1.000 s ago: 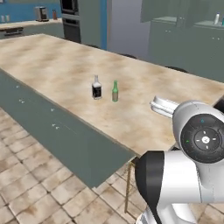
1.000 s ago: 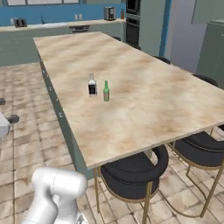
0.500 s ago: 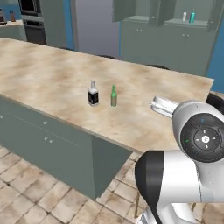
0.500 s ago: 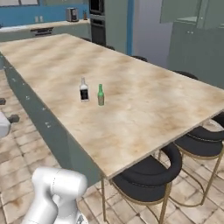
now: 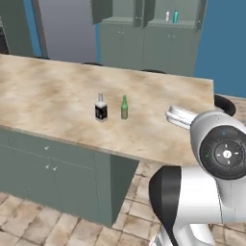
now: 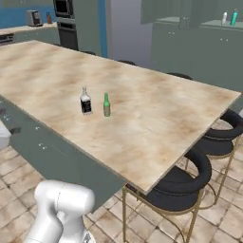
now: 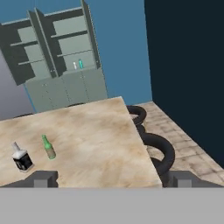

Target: Sort all alcoholic drinks to one cabinet, and non-alcoholic drinks to the other.

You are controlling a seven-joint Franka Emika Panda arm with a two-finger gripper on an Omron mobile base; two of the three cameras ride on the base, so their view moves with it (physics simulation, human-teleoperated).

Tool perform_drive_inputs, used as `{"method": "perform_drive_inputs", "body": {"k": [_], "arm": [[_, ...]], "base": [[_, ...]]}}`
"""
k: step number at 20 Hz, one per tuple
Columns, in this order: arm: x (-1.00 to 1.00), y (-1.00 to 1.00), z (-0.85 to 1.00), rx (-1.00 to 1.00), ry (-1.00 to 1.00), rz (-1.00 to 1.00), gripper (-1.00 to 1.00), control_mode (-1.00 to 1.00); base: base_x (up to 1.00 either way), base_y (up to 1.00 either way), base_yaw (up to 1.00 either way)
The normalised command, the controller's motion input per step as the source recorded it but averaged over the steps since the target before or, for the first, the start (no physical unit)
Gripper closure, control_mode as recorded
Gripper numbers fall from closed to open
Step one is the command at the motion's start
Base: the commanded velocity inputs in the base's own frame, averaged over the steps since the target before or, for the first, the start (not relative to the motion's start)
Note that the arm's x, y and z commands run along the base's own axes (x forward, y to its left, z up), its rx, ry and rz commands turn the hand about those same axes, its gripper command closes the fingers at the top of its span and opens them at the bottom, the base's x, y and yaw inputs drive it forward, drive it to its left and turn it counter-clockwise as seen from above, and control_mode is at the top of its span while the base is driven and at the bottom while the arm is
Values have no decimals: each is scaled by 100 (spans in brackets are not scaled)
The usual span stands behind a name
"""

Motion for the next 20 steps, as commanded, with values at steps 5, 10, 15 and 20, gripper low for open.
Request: {"method": "perform_drive_inputs", "body": {"k": [5, 10, 15, 20], "arm": [[0, 0, 0, 0, 0, 0, -100, 100], [0, 0, 0, 0, 0, 0, -100, 100], [0, 0, 0, 0, 0, 0, -100, 100], [0, 0, 0, 0, 0, 0, -100, 100]], "base": [[13, 79, -40], [9, 75, -42], [9, 77, -43], [9, 70, -42]]}}
